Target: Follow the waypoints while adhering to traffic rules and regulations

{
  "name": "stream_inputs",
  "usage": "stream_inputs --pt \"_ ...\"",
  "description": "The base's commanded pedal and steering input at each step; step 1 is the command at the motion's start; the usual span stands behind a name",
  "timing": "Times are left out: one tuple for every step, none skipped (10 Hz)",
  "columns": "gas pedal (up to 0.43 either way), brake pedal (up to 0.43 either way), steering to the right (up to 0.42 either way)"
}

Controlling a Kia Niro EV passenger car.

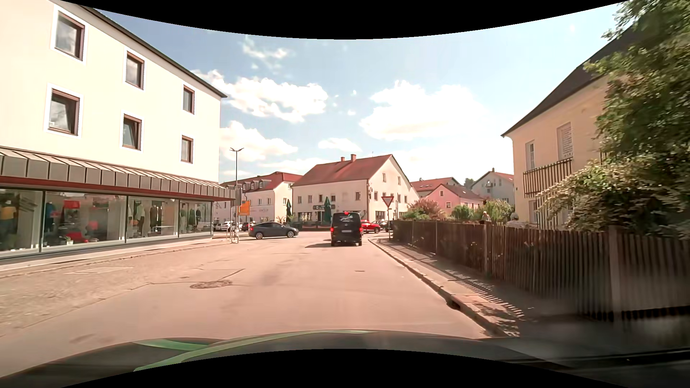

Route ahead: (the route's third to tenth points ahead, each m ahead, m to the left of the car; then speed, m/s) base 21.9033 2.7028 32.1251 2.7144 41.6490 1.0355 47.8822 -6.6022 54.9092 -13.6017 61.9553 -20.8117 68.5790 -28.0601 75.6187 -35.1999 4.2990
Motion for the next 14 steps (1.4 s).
stream_inputs --pt "0.000 0.000 0.009" --pt "0.000 0.000 0.012" --pt "0.000 0.000 0.013" --pt "0.000 0.000 0.013" --pt "0.000 0.000 0.013" --pt "0.000 0.000 0.013" --pt "0.000 0.000 0.013" --pt "0.000 0.000 0.012" --pt "0.000 0.000 0.009" --pt "0.000 0.000 0.005" --pt "0.000 0.000 0.001" --pt "0.000 0.000 -0.003" --pt "0.000 0.000 -0.008" --pt "0.000 0.006 -0.008"
